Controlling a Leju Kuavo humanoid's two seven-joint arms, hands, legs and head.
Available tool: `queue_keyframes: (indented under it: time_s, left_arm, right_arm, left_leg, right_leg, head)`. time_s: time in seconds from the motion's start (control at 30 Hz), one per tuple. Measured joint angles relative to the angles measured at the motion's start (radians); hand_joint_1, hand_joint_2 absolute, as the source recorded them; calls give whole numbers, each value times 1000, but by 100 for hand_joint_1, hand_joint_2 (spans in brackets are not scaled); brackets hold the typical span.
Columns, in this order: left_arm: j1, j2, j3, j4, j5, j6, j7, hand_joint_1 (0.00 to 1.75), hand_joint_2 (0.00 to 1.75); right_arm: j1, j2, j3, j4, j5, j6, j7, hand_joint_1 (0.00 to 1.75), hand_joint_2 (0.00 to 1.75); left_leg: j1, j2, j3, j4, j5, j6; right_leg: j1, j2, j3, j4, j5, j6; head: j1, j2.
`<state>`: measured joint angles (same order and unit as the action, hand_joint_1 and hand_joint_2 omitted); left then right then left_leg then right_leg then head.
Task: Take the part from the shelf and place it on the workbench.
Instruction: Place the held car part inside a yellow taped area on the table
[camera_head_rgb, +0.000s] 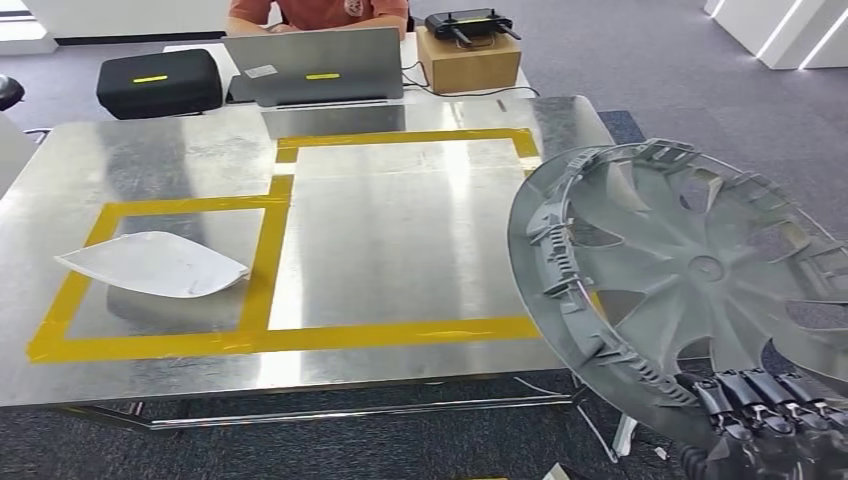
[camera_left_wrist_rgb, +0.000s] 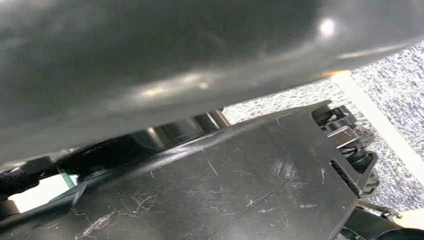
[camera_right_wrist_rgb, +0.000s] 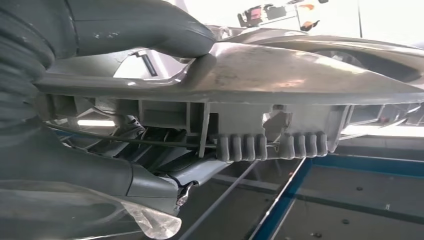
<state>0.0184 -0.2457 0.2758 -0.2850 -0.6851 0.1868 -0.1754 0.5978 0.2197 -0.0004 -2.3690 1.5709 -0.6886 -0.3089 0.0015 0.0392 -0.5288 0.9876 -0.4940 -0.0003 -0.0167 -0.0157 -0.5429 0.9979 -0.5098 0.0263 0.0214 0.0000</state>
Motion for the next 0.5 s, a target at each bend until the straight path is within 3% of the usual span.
queue_keyframes:
  time_s: [0.5]
  left_arm:
    - [27,1,-1,-48,-7,-10,43,0,0]
  right_arm:
    - [8,-12,-20,73,0,0,16,175,175]
  left_leg:
    - [-3,0,-1,4,-3,0]
  right_leg:
    - [-3,0,1,0,1,1]
  head:
    - [0,0]
